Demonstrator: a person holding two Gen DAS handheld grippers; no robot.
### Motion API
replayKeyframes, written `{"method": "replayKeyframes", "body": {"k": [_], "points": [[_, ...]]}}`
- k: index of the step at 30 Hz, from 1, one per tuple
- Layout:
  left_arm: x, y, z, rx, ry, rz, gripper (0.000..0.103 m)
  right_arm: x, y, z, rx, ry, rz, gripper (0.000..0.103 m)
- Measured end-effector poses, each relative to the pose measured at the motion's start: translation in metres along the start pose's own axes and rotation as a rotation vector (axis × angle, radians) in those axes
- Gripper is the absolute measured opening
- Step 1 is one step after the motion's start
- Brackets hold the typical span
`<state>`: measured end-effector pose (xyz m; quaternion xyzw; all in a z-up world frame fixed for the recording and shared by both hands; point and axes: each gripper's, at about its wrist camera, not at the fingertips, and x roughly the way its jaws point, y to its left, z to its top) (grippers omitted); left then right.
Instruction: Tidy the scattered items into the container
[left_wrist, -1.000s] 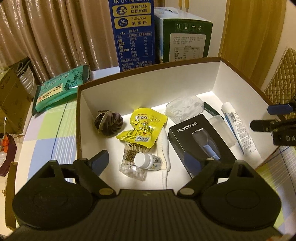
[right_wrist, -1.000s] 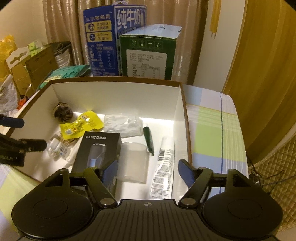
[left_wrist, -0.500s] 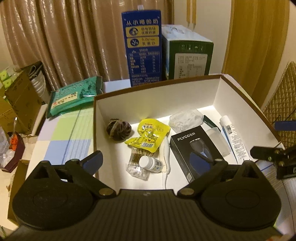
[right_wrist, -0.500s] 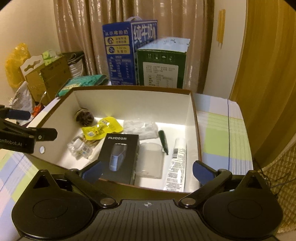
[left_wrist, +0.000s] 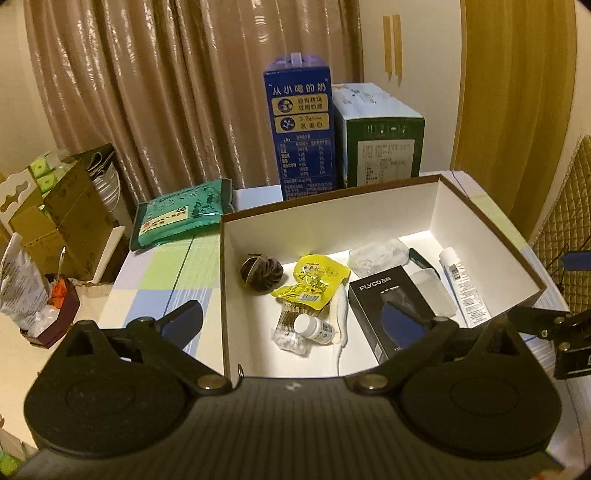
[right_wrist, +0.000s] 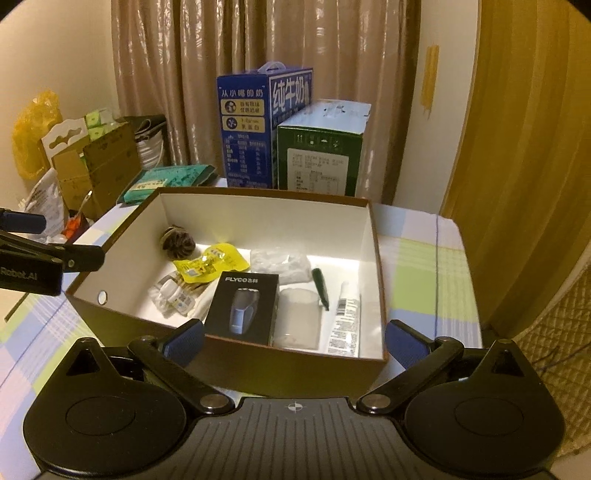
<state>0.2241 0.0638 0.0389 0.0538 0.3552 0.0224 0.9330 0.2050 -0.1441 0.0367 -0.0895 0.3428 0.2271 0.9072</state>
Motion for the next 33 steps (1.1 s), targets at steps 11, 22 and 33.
{"method": "replayKeyframes", "body": {"k": [11,22,33], "points": [[-0.045,-0.004,-0.013,-0.041,-0.018,-0.002,0.102,-0.032,0.008,-0.014,-0.014,-0.016,0.008,0.101],[-0.085,-0.010,-0.038,-0.081,-0.018,0.013,0.102,-0.061,0.018,-0.030,-0.028,-0.024,0.049,0.101],[-0.119,-0.016,-0.064,-0.118,-0.007,0.038,0.102,-0.085,0.025,-0.050,-0.033,-0.017,0.104,0.101]]}}
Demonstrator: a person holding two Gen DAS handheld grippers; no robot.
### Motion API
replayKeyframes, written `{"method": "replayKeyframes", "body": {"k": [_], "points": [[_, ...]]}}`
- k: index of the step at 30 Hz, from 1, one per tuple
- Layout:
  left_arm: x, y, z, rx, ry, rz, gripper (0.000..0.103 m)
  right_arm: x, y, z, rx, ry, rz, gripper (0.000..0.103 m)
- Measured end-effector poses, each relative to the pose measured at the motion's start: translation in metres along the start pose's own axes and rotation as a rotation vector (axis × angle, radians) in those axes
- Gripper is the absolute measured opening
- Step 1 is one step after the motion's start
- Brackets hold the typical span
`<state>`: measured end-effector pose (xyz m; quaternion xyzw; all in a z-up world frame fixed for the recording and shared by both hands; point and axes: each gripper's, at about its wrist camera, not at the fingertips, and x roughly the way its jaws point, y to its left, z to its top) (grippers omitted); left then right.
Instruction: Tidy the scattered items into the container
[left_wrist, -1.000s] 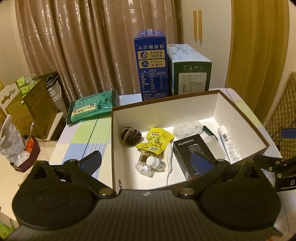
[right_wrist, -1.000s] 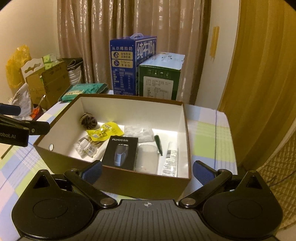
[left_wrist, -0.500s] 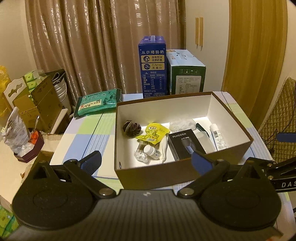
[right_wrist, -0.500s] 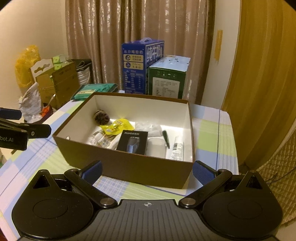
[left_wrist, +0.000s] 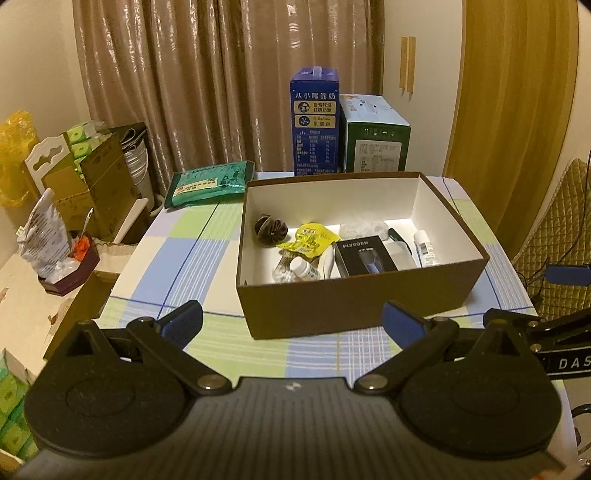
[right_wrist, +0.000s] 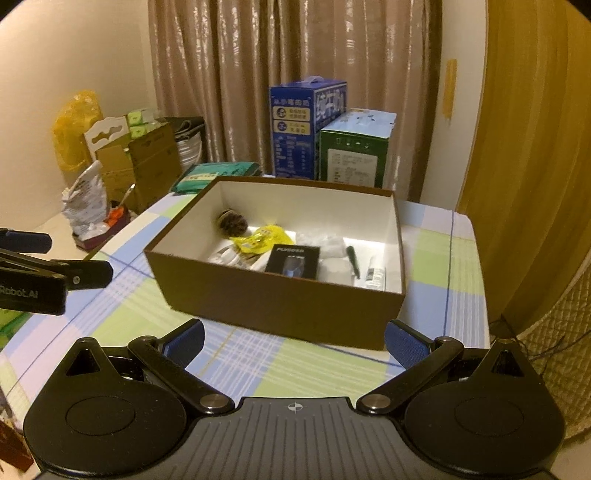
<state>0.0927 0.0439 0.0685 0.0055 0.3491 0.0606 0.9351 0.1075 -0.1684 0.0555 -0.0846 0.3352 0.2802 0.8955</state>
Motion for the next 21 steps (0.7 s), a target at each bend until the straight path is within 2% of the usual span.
{"method": "replayKeyframes", "body": {"k": [21], "points": [[-0.037,-0.029,-0.040,-0.016,0.028,0.028,0.102,-0.031,-0.019,-0.041,0.022,0.037,0.044,0.101]]}}
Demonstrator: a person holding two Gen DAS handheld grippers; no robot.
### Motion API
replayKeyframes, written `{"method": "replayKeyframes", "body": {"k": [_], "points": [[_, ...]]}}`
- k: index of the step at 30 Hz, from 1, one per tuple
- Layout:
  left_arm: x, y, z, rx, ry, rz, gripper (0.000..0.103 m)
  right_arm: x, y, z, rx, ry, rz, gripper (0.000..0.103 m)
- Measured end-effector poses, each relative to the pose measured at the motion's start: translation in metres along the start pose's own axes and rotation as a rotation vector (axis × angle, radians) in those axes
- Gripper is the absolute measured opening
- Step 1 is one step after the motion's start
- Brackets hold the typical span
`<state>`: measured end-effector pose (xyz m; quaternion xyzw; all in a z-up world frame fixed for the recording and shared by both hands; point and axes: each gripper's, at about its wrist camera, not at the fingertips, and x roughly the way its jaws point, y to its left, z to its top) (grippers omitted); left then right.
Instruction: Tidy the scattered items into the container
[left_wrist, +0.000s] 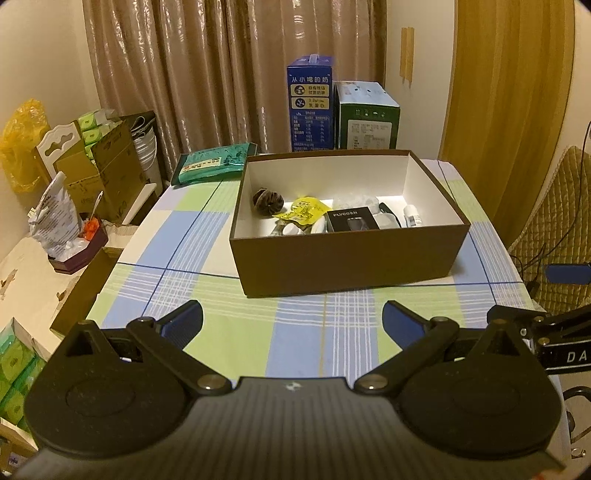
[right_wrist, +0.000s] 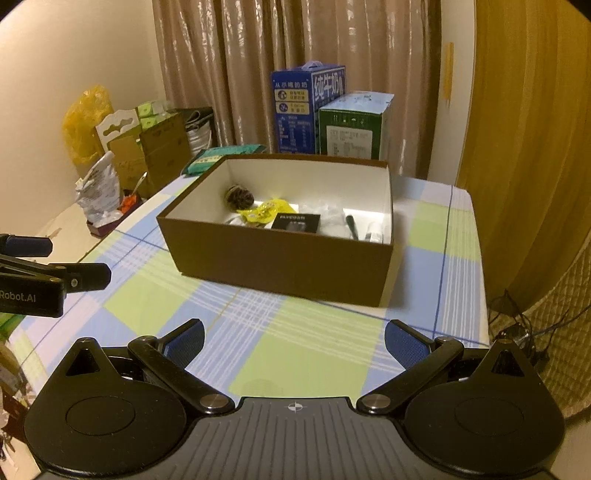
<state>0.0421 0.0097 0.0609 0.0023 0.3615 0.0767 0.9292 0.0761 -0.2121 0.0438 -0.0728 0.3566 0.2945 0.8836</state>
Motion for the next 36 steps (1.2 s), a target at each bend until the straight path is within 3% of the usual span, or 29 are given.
{"method": "replayKeyframes", "body": {"k": [20,36], "points": [[-0.011,-0.018,-0.031,-0.007,0.038,0.012,0.102,-0.006,-0.004,-0.028,-0.014,0.037,0.004,0.101],[0.009,-0.023,-0.040,0.005,0.099,0.004,0.102,0.010,-0.005,-0.035,-0.019,0.080,-0.010,0.101]]}}
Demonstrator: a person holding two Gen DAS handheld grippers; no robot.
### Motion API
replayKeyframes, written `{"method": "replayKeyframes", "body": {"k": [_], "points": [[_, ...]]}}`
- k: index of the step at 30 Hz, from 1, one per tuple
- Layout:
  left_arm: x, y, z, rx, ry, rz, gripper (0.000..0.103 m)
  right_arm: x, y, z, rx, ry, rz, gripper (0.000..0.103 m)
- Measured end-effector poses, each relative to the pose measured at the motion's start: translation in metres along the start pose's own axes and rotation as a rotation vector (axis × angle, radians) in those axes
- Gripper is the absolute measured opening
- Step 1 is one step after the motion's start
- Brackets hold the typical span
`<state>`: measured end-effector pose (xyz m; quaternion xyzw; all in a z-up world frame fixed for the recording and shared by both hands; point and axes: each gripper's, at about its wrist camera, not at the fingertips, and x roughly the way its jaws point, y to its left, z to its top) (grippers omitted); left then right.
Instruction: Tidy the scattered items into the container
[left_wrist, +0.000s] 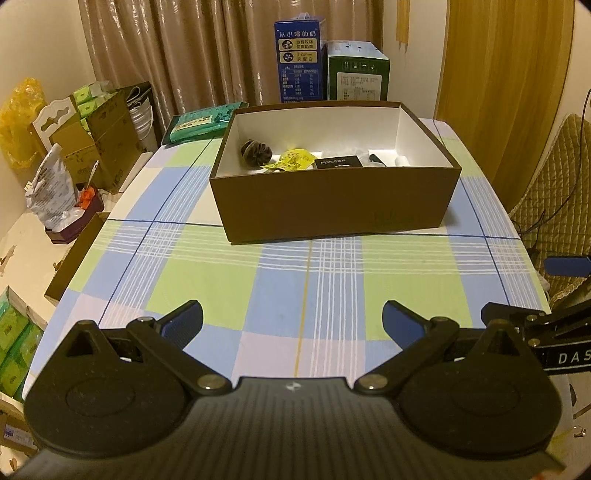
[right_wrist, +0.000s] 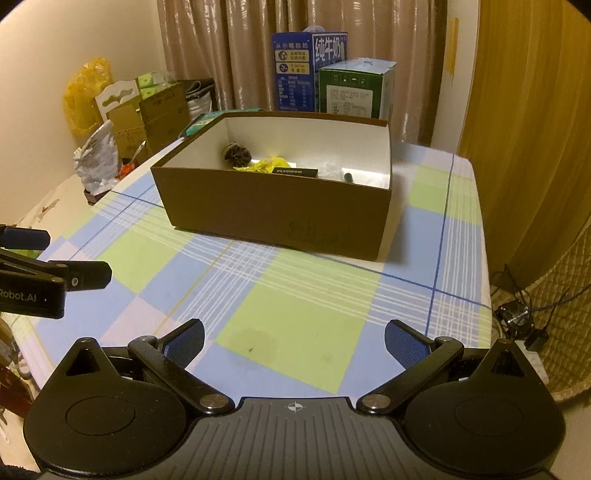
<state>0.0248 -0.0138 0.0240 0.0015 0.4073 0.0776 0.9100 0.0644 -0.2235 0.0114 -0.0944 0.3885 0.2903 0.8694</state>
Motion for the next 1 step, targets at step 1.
{"method": "replayKeyframes", "body": {"k": [1], "points": [[0.0008,0.0001,0.0010,0.001,-0.001,0.000,0.102,0.0008,-0.0005,0.0007,0.002,-0.001,0.001,0.101]]}}
